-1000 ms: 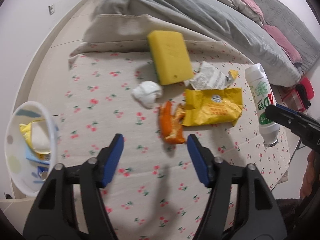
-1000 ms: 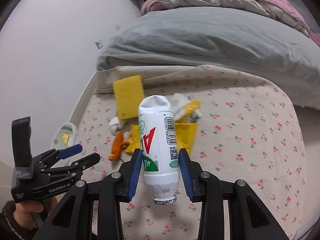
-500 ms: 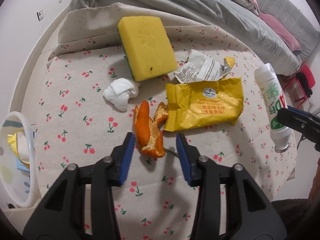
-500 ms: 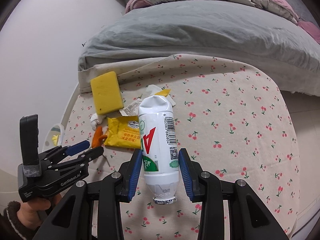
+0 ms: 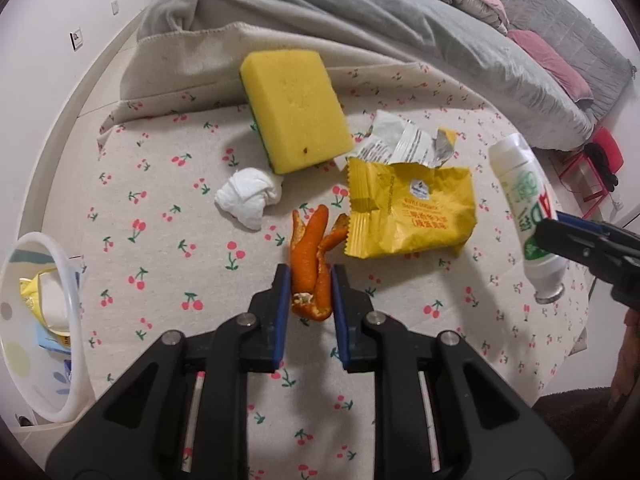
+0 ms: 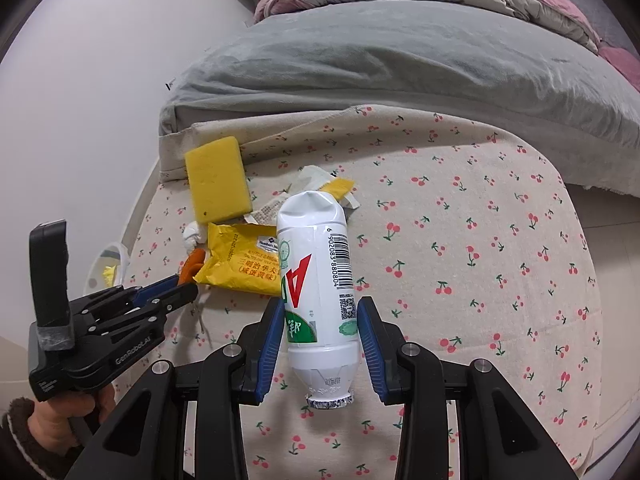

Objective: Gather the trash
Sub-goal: 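Grasp the orange peel with the left tool while the right lifts the A bottle, then carry the orange peel into the bin with the left tool while the right carries the A bottle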

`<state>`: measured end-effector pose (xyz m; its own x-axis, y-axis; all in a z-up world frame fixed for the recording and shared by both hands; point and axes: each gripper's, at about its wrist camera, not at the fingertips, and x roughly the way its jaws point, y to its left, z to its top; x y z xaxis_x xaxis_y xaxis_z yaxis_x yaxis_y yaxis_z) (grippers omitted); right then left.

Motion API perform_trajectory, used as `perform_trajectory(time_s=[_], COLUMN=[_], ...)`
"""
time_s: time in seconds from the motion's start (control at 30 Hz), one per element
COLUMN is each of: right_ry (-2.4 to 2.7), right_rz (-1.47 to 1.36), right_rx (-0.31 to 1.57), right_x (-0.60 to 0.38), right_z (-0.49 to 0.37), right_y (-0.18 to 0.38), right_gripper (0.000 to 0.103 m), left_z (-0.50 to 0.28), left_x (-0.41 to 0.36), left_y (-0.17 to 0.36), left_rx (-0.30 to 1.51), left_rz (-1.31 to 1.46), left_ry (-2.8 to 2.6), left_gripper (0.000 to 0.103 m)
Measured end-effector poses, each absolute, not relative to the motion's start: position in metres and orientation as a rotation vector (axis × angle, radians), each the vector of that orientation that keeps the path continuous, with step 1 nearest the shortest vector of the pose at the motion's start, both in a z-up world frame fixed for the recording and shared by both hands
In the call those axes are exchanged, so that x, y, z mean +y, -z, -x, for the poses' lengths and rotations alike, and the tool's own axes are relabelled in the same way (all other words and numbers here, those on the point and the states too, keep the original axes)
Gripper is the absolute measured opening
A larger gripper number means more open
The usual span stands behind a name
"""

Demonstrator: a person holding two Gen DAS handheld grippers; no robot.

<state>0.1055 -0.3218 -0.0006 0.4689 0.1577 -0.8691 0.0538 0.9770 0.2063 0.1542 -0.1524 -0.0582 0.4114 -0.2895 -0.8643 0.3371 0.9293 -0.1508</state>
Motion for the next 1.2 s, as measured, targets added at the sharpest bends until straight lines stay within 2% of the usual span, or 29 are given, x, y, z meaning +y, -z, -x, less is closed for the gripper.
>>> perform_trajectory(time_s=[1.2], right_ry=[-0.143], right_rz=[-0.175], right_rx=[1.074], right_x=[-0.263], right_z=[-0.114], right_y=[0.003], right_gripper=[0.038], left_z=[-0.136], left_x=[-0.072], left_y=[0.009], left_rx=[0.949], left_rz=[0.042], left_ry=[0.353], left_gripper=[0.022])
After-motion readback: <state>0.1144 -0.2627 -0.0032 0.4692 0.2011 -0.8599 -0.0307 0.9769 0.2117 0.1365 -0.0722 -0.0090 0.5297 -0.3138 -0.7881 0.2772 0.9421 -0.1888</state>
